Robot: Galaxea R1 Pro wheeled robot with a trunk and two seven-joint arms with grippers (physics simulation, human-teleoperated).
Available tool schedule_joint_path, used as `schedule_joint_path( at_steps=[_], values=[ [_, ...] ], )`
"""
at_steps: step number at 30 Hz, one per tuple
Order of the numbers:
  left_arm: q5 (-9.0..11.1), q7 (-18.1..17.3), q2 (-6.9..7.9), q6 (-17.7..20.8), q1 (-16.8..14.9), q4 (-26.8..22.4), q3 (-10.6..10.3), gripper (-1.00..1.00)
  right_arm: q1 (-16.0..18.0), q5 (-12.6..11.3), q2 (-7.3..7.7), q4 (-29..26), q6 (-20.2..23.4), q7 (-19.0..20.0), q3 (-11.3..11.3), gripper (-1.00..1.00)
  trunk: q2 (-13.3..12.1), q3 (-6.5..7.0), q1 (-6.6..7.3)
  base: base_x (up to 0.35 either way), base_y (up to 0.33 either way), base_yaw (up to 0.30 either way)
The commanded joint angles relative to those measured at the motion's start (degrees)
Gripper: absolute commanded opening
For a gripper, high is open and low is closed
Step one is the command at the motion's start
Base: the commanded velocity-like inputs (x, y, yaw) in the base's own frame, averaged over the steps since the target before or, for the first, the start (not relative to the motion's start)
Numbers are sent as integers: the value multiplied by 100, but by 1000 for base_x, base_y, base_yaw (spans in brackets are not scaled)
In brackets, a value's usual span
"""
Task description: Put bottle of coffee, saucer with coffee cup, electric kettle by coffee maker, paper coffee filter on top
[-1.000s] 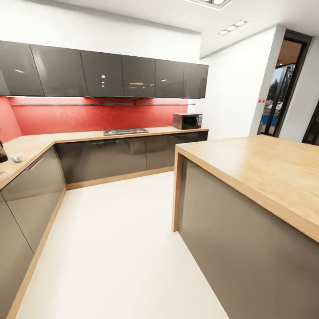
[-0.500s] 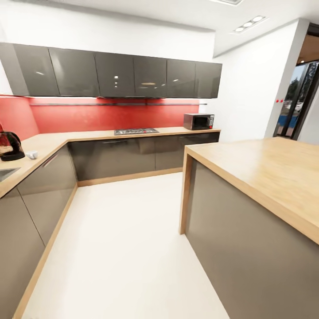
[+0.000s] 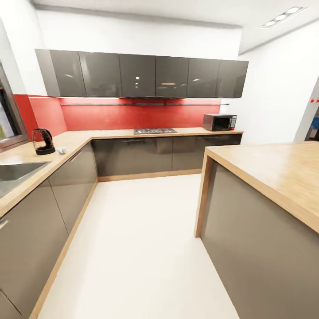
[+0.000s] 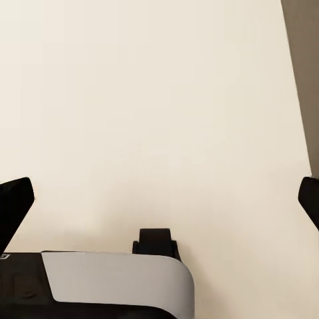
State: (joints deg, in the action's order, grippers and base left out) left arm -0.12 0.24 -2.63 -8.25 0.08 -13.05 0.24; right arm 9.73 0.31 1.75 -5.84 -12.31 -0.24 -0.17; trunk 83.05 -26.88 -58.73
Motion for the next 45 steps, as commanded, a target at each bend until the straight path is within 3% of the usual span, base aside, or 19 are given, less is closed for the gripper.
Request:
schedule_joint_path(
  at_steps=[1,22,45],
  values=[
    [-1,3,-1,-10,1,-5,3,100,3,4,1,4,-18,-2,-1,100,3,-5,0,0,0,276],
    [3,3,-1,-10,1,-13,-2,100,-15,27,12,39,-6,18,1,100,3,-5,0,0,-48,82],
    [3,3,-1,-11,1,-14,0,100,-15,31,1,39,-16,-2,8,100,3,-5,0,0,-9,258]
  ],
)
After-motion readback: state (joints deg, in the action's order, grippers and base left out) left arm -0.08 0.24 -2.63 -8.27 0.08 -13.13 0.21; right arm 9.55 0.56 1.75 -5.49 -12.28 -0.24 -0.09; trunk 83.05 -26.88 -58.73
